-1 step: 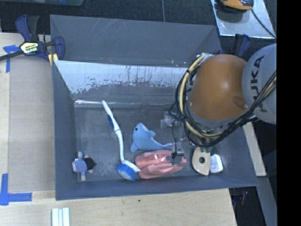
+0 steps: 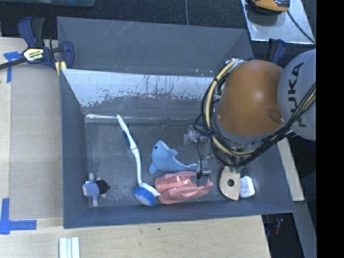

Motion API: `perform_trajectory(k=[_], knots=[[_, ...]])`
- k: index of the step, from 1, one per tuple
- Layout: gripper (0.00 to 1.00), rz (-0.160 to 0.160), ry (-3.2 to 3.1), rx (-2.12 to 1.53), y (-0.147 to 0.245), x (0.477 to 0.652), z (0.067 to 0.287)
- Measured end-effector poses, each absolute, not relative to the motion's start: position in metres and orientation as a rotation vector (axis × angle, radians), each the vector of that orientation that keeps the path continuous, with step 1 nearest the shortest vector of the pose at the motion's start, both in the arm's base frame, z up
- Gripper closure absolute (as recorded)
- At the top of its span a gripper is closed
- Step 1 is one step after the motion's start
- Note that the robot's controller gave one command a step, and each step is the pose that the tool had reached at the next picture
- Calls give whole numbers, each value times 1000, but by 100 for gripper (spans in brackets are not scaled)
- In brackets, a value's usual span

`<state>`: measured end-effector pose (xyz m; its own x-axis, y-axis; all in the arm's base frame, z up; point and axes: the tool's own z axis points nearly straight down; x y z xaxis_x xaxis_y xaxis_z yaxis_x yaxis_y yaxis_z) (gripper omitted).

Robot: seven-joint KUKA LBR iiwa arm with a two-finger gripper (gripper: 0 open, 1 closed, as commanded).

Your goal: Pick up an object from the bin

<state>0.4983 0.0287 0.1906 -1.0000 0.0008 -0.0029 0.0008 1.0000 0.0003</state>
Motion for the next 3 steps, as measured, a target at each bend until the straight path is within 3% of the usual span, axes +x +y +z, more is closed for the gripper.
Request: perform_trajectory(k=[1, 2, 3], knots=[[0, -4, 3123, -361, 24, 487, 92], [0, -1, 3119, -294, 25, 483, 125], [0, -6, 2937, -1127, 48, 483, 101]])
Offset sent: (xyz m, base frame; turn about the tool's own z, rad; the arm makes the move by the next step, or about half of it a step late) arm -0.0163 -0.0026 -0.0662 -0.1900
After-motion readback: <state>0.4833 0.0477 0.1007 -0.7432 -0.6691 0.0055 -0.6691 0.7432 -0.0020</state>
